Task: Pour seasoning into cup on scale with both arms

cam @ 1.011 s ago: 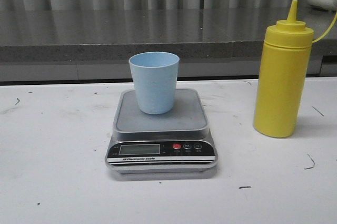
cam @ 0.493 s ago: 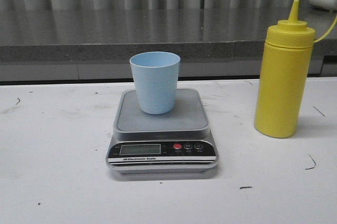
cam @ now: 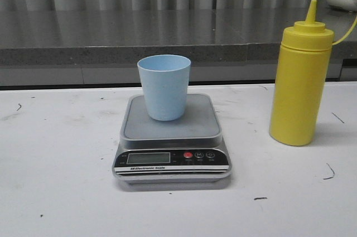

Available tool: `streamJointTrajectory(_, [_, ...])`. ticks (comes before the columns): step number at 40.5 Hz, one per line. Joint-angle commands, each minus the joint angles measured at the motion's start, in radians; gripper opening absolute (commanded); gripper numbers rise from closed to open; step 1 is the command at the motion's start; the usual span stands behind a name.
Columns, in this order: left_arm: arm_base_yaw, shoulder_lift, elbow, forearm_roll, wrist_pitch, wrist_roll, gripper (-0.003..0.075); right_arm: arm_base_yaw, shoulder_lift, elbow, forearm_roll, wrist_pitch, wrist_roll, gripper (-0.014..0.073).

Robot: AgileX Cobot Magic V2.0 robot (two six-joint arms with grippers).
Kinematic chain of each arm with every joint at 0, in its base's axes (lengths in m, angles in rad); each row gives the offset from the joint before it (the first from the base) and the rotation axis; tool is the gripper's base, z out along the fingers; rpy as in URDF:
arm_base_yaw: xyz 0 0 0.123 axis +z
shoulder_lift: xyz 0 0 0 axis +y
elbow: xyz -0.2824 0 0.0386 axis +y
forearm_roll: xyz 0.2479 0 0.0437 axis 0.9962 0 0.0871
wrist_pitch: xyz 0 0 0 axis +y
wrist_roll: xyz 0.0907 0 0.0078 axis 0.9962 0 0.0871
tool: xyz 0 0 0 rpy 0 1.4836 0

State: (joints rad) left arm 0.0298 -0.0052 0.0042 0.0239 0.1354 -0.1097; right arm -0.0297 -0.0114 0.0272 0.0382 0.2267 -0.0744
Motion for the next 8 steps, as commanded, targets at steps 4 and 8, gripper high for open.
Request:
streamJointTrajectory(4, [0.003, -0.015, 0.024, -0.009, -0.079, -0.007, -0.002, -0.005, -0.016, -0.006, -0.005, -0.068, -0.008, -0.012])
streamJointTrajectory(8, [0.003, -0.015, 0.024, -0.009, -0.079, -0.007, -0.002, -0.005, -0.016, -0.006, -0.005, -0.068, -0.008, -0.012])
